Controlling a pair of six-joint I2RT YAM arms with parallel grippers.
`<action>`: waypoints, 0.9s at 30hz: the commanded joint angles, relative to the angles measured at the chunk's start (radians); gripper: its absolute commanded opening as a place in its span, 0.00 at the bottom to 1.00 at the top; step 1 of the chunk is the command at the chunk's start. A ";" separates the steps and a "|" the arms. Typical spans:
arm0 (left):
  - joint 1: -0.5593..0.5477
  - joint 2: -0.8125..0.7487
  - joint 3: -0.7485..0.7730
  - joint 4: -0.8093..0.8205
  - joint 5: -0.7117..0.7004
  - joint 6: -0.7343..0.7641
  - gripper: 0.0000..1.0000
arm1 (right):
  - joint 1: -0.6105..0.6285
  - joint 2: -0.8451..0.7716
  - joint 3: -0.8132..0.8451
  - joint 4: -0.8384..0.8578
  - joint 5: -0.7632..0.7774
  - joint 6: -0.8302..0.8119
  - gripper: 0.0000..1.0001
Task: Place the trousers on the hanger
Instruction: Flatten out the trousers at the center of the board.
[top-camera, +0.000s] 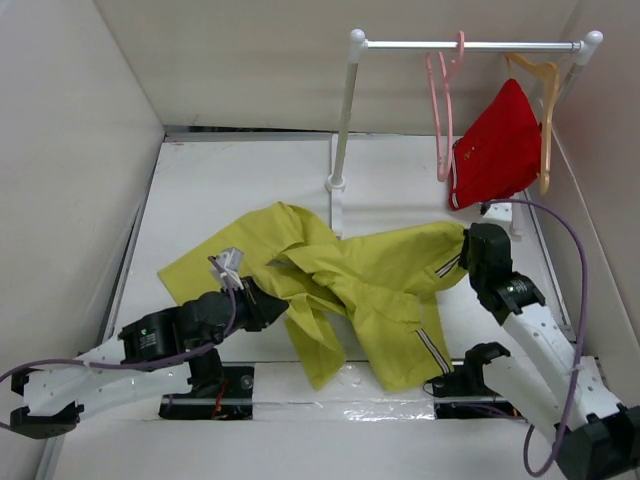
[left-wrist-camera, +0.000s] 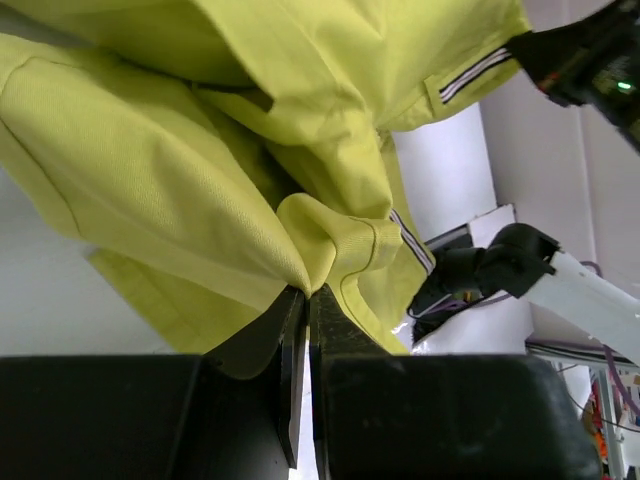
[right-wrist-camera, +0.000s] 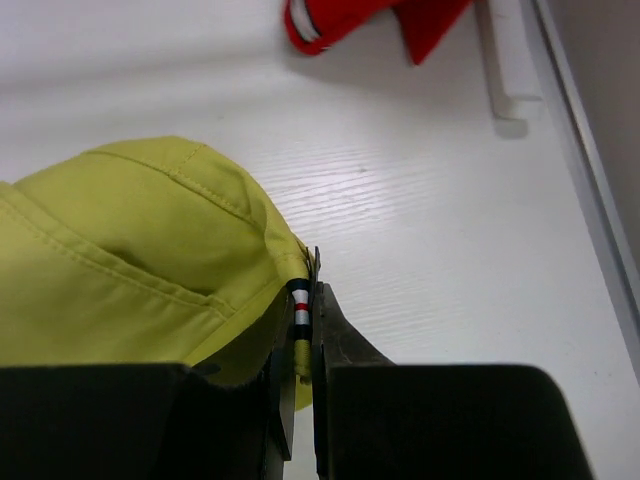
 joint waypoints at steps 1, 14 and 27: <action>-0.003 -0.021 0.139 -0.118 -0.032 0.045 0.00 | -0.167 0.085 0.019 0.243 0.070 0.011 0.00; -0.003 0.029 0.263 -0.203 0.016 0.184 0.00 | -0.482 0.734 0.438 0.304 0.024 0.028 0.24; -0.003 0.285 0.340 -0.075 -0.076 0.270 0.58 | -0.269 0.070 -0.094 0.509 -0.343 0.095 0.35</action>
